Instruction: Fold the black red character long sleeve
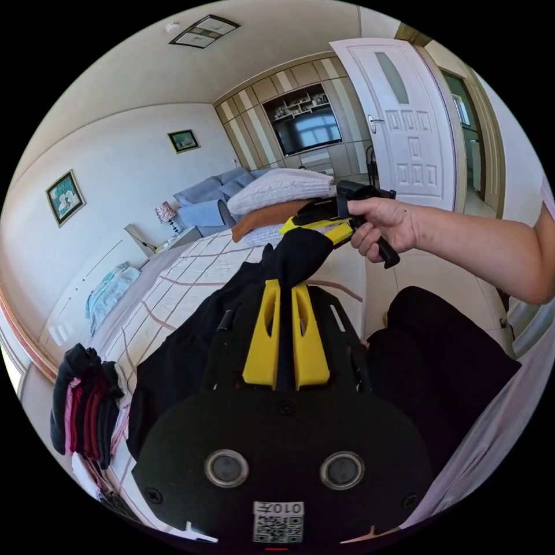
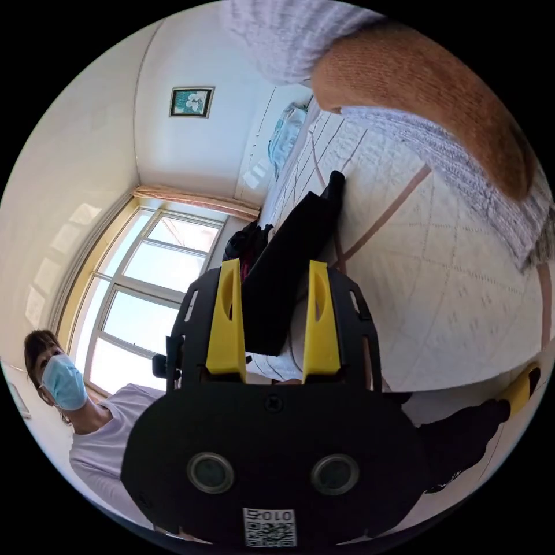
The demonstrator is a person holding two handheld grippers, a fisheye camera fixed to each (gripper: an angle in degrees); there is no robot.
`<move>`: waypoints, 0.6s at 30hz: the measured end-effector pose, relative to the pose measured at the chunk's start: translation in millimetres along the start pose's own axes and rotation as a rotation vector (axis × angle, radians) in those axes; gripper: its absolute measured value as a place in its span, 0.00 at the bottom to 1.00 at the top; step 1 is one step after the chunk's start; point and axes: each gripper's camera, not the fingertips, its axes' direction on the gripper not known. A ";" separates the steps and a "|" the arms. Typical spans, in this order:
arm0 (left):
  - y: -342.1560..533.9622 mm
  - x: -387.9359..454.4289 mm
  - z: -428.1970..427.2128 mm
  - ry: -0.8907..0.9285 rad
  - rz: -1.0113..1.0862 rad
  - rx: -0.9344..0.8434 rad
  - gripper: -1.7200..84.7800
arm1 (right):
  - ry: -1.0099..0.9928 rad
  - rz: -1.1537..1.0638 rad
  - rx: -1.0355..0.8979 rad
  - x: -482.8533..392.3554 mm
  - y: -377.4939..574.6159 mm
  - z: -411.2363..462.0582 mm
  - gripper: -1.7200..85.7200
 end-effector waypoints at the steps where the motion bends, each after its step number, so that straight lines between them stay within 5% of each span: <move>1: 2.2 -0.1 -0.2 0.001 0.000 0.003 0.03 | 0.033 0.016 0.013 7.0 -9.8 5.6 0.21; 14: 34.8 -38.9 -27.1 0.023 -0.086 0.071 0.03 | -0.070 0.127 -0.027 40.6 -88.4 46.9 0.22; 18: 43.4 -41.8 -34.7 0.022 -0.071 0.065 0.03 | 0.037 0.152 -0.074 33.7 -107.1 51.4 0.10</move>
